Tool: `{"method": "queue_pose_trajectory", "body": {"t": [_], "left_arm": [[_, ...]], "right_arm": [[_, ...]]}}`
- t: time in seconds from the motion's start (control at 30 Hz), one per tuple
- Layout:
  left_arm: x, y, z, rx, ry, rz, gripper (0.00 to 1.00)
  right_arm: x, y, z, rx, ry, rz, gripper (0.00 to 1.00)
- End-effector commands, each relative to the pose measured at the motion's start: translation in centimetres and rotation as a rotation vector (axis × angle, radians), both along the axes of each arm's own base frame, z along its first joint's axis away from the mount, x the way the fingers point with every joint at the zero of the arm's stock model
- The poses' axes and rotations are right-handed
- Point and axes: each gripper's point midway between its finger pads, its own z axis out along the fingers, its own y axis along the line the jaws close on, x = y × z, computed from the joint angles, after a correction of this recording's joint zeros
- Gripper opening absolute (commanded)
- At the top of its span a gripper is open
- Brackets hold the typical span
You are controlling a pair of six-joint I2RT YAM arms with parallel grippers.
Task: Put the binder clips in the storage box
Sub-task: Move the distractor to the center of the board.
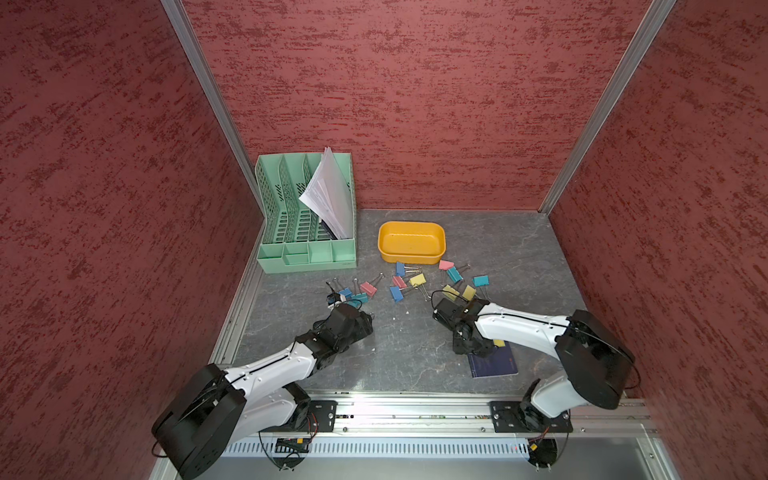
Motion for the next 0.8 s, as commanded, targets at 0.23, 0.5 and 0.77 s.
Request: {"method": "queue_pose_trajectory", "body": {"t": [0.23,0.5,0.77], "left_arm": [[-0.2,1.6,-0.5,-0.01,0.008,0.013,0.71],[0.6,2.3,0.0,-0.032,0.021,0.036,0.71],[1.2,4.4,1.3,0.021,0.005,0.107,0.74]], "right_arm": [[0.9,-9.3,0.6,-0.149,0.047,-0.17,0.53],[3.2,-12.6,0.3,-0.166,0.081,-0.266,0.55],[5.4,-16.8,3.8,-0.143,-0.063,-0.384,0.57]]}}
